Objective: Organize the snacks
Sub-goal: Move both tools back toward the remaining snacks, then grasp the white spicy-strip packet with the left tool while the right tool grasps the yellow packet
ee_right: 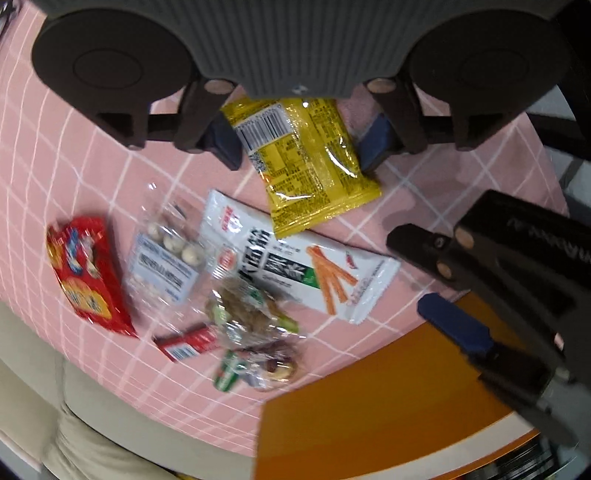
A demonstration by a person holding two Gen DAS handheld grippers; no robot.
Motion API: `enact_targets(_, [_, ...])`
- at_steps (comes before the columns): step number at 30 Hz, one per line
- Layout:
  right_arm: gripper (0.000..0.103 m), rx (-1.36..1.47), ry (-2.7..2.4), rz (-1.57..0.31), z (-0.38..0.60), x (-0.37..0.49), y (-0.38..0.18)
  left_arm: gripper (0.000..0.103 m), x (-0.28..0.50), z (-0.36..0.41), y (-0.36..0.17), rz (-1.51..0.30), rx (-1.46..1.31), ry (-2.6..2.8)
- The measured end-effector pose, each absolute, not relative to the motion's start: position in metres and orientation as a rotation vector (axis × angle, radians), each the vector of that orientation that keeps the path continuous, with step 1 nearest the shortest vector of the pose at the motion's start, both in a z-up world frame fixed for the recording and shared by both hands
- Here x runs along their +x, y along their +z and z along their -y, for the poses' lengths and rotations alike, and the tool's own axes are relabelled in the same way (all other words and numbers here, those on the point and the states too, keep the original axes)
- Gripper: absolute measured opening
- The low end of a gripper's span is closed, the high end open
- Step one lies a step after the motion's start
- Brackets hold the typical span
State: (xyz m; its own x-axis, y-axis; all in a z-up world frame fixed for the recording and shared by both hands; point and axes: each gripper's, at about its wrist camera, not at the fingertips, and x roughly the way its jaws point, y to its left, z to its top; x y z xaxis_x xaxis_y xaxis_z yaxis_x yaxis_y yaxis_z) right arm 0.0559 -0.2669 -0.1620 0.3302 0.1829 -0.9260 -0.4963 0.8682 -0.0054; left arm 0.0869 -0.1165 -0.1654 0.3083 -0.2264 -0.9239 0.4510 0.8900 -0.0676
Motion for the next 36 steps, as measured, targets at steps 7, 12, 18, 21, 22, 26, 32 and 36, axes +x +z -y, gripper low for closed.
enact_targets(7, [0.058, -0.081, 0.195, -1.241, 0.301, 0.064, -0.156, 0.080, 0.098, 0.132, -0.172, -1.138, 0.323, -0.513])
enact_targets(12, [0.058, -0.015, 0.170, -1.264, 0.308, 0.066, -0.157, 0.084, 0.113, 0.142, -0.185, -1.134, 0.400, -0.548])
enact_targets(18, [0.059, -0.038, 0.189, -1.268, 0.296, 0.070, -0.159, 0.097, 0.131, 0.145, -0.198, -1.154, 0.419, -0.598])
enact_targets(21, [0.059, -0.039, 0.192, -1.271, 0.297, 0.071, -0.159, 0.097, 0.133, 0.148, -0.202, -1.155, 0.436, -0.622])
enact_targets(22, [0.059, -0.035, 0.193, -1.272, 0.298, 0.071, -0.158, 0.097, 0.133, 0.149, -0.203, -1.155, 0.438, -0.623])
enact_targets(26, [0.059, -0.014, 0.190, -1.273, 0.302, 0.074, -0.158, 0.088, 0.130, 0.148, -0.202, -1.181, 0.398, -0.615])
enact_targets(32, [0.059, 0.002, 0.175, -1.276, 0.305, 0.071, -0.158, 0.079, 0.121, 0.139, -0.198, -1.275, 0.286, -0.507])
enact_targets(36, [0.059, 0.038, 0.161, -1.263, 0.308, 0.063, -0.158, 0.079, 0.113, 0.124, -0.197, -1.364, 0.150, -0.398])
